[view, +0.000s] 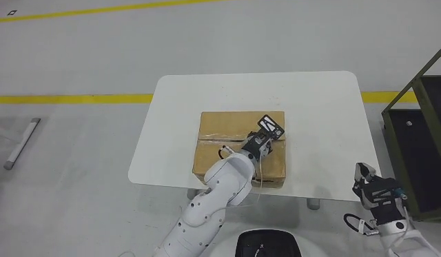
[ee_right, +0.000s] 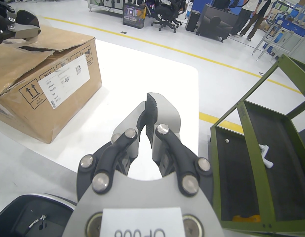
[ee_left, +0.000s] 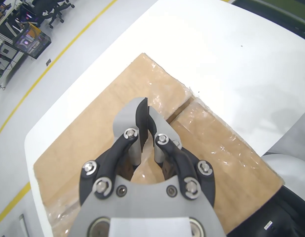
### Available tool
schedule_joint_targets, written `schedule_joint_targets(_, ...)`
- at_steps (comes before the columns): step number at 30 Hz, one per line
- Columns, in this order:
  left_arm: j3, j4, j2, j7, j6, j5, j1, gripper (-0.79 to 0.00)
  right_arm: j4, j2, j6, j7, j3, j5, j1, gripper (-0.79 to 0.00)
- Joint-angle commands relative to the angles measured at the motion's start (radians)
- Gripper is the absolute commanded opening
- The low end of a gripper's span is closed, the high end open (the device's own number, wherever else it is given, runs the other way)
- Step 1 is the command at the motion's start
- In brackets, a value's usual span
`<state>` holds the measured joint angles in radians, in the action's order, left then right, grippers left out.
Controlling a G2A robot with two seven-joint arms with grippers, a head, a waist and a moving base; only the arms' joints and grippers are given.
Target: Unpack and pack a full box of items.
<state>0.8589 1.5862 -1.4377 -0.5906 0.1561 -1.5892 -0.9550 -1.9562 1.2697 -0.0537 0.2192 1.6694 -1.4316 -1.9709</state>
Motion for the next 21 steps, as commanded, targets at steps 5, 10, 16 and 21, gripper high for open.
schedule_joint_targets(5, 0.071, 0.071, 0.007, 0.03, 0.021, 0.048, -0.019, -0.785, -0.011, 0.001, -0.051, 0.003, -0.001, 0.093, 0.035, -0.785)
schedule_joint_targets(10, 0.145, 0.124, 0.019, 0.054, 0.043, 0.053, -0.039, -0.785, -0.03, 0.0, -0.11, -0.026, -0.003, 0.148, 0.097, -0.785)
schedule_joint_targets(16, 0.253, 0.163, 0.034, 0.077, 0.049, 0.083, -0.073, -0.785, -0.031, 0.0, -0.157, -0.086, -0.077, 0.142, 0.196, -0.785)
schedule_joint_targets(21, 0.324, 0.206, 0.043, 0.121, 0.023, 0.067, -0.08, -0.785, 0.027, 0.004, -0.205, -0.14, -0.17, 0.136, 0.288, -0.785)
